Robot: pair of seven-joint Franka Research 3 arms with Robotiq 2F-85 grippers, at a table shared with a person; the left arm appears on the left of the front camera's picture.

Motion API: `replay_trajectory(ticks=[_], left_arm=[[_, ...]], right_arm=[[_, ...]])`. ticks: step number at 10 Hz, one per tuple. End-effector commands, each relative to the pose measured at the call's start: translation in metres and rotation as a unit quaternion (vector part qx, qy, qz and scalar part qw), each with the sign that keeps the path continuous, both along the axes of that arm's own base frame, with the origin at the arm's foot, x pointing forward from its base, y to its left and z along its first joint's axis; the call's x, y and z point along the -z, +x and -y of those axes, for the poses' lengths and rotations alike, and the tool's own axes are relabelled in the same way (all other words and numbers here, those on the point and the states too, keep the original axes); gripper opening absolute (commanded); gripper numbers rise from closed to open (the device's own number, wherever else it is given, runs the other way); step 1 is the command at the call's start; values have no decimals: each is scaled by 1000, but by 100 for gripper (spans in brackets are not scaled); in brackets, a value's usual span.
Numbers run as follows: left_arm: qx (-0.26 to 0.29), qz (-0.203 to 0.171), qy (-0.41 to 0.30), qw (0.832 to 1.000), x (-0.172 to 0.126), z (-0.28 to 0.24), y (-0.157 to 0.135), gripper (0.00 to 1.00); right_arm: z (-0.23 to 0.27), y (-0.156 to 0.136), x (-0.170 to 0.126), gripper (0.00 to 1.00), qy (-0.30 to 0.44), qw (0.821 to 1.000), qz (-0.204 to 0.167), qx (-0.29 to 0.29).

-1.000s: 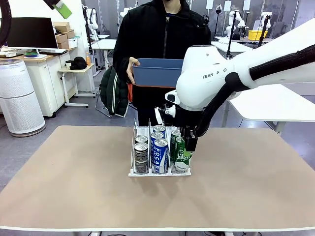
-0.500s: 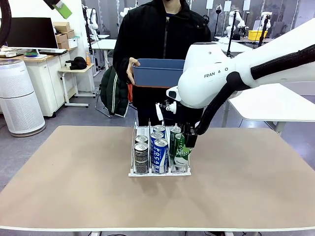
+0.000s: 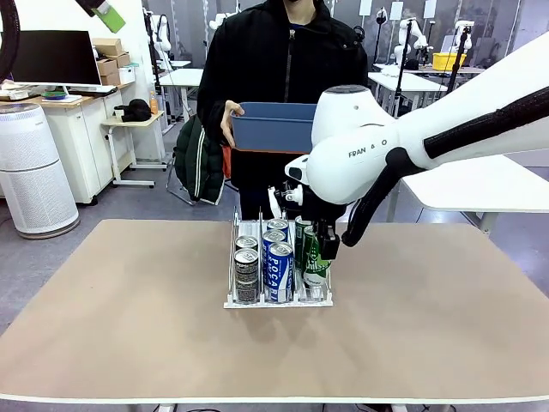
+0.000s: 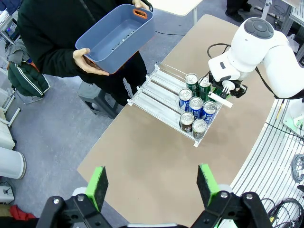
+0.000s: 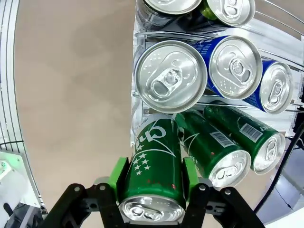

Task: Fill the beverage cans into the dispenser.
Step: Place the picked Sprite in the line of the Automatic Can Dispenser with the same cans.

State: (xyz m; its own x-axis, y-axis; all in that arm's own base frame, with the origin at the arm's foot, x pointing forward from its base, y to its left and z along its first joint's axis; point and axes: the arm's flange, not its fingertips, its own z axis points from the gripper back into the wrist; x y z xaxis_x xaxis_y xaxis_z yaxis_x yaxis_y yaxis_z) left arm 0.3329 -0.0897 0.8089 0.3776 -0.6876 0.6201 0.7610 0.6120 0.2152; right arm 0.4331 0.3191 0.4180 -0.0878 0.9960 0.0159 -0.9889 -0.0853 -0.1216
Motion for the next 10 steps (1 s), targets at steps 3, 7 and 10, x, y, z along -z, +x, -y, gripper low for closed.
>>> replay_trajectory(ticks=[3, 7, 10], left_arm=[[-1, 2, -2, 1000, 0, -1, 1, 100], [-1, 2, -2, 1000, 0, -1, 1, 100], [-1, 2, -2, 1000, 0, -1, 1, 100]], right_arm=[[-1, 9, 17, 59, -11, 1000, 14, 3], [1, 6, 29, 59, -15, 1000, 5, 5], [1, 4, 32, 59, -24, 1000, 8, 1]])
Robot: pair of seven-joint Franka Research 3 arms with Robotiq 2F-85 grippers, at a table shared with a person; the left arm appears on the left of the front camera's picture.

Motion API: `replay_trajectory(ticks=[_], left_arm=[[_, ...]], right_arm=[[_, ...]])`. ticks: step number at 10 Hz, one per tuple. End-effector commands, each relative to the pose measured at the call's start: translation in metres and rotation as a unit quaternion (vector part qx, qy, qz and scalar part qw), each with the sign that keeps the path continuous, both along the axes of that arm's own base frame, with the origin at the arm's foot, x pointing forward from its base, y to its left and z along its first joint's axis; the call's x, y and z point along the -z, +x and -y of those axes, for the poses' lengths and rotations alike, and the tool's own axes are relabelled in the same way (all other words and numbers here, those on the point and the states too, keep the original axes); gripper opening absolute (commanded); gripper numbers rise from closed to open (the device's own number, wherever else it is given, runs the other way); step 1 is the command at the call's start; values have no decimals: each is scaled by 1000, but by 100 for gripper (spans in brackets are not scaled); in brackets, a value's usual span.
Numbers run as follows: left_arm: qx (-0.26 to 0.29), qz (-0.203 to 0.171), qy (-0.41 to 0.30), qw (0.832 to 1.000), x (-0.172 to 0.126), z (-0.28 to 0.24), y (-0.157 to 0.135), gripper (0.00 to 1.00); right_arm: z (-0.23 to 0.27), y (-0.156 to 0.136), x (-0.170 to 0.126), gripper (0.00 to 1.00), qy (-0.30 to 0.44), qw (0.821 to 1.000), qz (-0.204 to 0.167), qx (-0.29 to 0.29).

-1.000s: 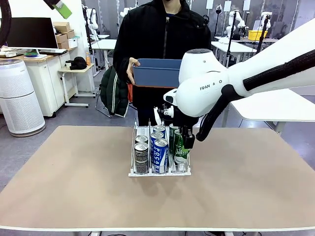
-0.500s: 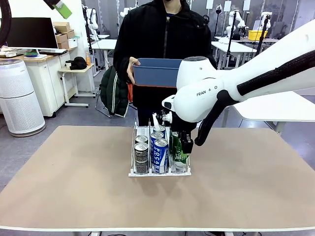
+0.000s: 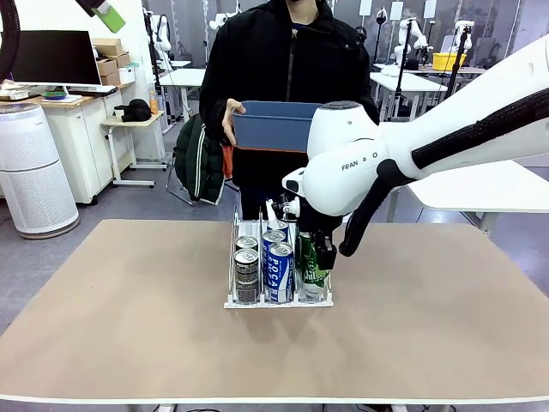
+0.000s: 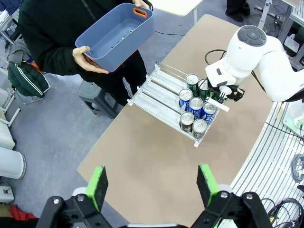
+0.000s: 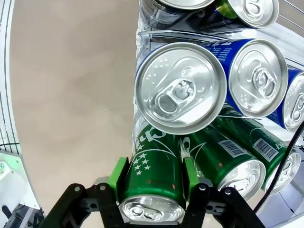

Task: Fill the beverage cans into the dispenser.
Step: Place the picked Sprite in the line of the Automatic Can Dispenser with the same cans.

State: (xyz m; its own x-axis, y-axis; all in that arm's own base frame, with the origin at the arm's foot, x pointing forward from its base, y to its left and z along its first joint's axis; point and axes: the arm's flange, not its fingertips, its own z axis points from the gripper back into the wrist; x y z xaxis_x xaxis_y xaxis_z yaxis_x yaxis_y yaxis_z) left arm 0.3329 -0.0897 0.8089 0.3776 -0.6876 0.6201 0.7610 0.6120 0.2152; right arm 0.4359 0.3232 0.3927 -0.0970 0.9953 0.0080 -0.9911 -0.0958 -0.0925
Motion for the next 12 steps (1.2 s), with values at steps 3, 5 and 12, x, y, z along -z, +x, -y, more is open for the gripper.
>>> replay_trajectory(ticks=[3, 5, 12], left_arm=[[-1, 2, -2, 1000, 0, -1, 1, 100], [-1, 2, -2, 1000, 0, -1, 1, 100], [-1, 2, -2, 1000, 0, -1, 1, 100]], right_arm=[[4, -1, 12, 59, -19, 1000, 16, 2], [3, -1, 14, 59, -20, 1000, 14, 3], [0, -3, 26, 59, -28, 1000, 4, -11]])
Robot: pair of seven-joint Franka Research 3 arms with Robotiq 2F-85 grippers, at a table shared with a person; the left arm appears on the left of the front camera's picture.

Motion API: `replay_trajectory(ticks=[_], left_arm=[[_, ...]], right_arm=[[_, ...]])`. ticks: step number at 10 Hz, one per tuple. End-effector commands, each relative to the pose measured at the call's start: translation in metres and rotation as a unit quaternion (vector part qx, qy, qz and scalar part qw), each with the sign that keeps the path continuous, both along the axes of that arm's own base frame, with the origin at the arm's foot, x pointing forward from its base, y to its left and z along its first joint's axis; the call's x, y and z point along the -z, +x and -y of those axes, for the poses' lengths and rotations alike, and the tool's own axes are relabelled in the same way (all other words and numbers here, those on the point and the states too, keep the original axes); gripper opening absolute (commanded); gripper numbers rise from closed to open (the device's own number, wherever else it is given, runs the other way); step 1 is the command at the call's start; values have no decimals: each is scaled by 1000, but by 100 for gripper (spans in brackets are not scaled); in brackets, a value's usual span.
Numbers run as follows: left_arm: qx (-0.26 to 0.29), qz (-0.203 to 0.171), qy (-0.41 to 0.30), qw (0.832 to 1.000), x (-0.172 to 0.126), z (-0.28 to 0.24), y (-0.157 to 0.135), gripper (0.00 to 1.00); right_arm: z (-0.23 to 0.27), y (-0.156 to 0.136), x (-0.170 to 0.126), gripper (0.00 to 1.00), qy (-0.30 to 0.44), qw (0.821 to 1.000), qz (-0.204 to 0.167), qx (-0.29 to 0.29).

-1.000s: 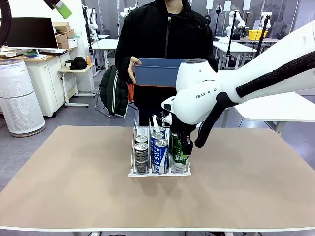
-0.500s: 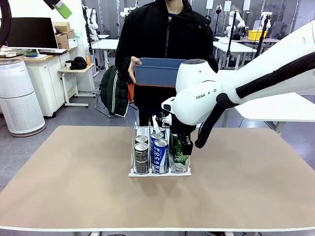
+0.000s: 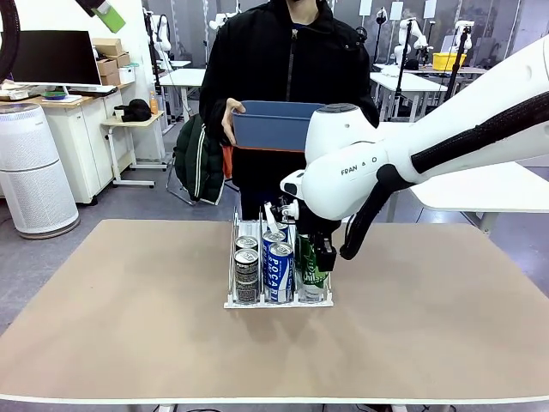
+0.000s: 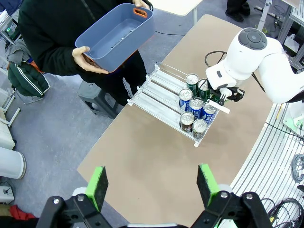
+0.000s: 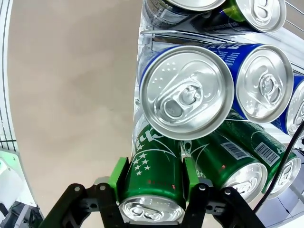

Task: Fill the beverage cans into the dispenser.
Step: Place the picked Sprite in the line of the Automatic Can Dispenser with the same cans.

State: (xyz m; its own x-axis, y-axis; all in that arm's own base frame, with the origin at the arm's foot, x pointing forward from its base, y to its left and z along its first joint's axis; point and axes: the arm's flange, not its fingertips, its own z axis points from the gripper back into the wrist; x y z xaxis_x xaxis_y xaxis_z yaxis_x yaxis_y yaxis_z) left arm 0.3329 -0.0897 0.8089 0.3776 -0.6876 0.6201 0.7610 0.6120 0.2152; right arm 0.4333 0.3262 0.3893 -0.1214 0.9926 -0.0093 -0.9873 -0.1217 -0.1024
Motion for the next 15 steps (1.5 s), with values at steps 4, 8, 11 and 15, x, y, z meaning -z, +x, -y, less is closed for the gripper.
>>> replay_trajectory(ticks=[4, 8, 11, 15], left_arm=[[-1, 2, -2, 1000, 0, -1, 1, 100], [-1, 2, -2, 1000, 0, -1, 1, 100], [-1, 2, -2, 1000, 0, -1, 1, 100], [-1, 2, -2, 1000, 0, -1, 1, 100]], right_arm=[[4, -4, 16, 77, -12, 1000, -9, -4], [16, -16, -27, 100, 33, 999, 2, -15], [26, -21, -55, 100, 70, 997, 23, -18], [32, -29, -74, 100, 102, 993, 64, -4]])
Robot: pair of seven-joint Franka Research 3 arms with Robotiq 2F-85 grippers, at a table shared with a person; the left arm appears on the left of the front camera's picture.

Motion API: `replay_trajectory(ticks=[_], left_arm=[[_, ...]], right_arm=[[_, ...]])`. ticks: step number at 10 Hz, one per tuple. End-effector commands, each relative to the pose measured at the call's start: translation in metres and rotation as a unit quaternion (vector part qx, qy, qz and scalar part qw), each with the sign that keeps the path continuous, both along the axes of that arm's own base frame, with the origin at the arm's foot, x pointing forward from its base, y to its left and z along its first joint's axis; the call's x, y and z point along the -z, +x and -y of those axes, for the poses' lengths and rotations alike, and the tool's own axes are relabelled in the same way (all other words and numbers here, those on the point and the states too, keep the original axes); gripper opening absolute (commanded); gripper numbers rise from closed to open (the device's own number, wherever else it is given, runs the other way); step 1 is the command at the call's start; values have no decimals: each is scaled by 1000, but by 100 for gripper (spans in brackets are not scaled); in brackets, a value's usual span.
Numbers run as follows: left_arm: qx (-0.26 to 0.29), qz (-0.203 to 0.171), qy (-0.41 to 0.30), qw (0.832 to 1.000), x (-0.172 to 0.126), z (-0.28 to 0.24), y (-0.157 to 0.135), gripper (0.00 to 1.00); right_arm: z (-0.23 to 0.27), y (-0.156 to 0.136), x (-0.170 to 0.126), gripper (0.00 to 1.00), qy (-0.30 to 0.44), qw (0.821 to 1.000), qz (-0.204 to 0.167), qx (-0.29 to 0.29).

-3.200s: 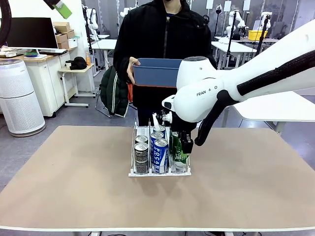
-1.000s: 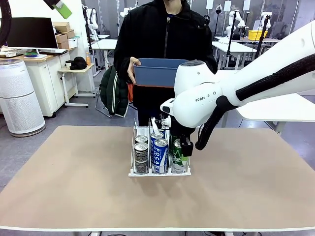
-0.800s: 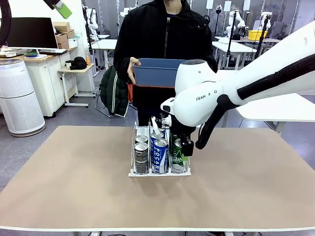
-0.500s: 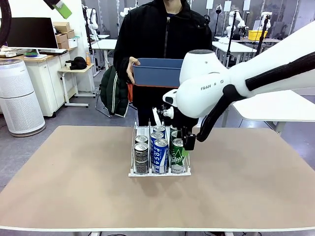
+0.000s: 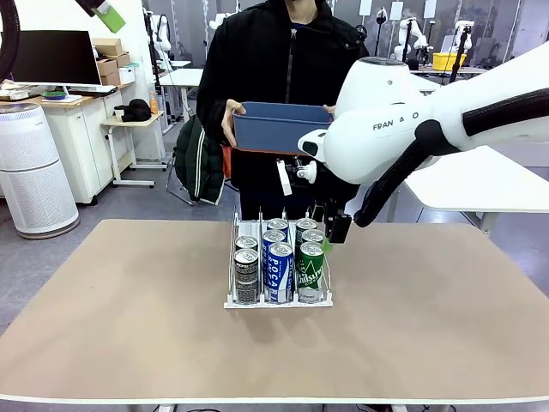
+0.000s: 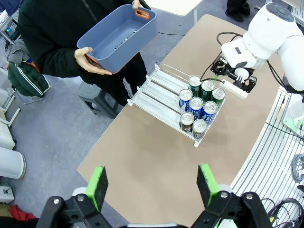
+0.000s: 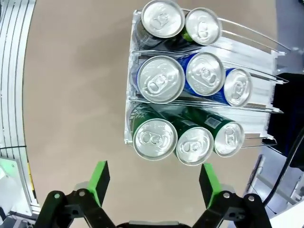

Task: Fill the beverage cans into the dispenser.
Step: Place the picked Sprite in the line of the Automatic Can Dispenser with the same cans, then pick up the Pepsi coke handed by the human.

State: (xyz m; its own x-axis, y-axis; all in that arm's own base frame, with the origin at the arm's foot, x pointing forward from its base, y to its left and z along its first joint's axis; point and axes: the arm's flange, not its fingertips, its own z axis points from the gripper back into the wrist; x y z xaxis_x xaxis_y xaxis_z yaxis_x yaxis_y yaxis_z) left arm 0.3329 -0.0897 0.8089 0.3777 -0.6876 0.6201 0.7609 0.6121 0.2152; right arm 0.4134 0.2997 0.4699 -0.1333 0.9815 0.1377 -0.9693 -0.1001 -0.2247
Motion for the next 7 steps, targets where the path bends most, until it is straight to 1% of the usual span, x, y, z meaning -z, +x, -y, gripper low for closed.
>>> replay_trajectory(ticks=[1, 2, 7], left_arm=[[-1, 2, -2, 1000, 0, -1, 1, 100], [-1, 2, -2, 1000, 0, -1, 1, 100], [-1, 2, -2, 1000, 0, -1, 1, 100]], right_arm=[[7, -11, 4, 100, 17, 1000, 12, 5], [0, 0, 0, 100, 0, 1000, 0, 0], [0, 0, 0, 100, 0, 1000, 0, 0]])
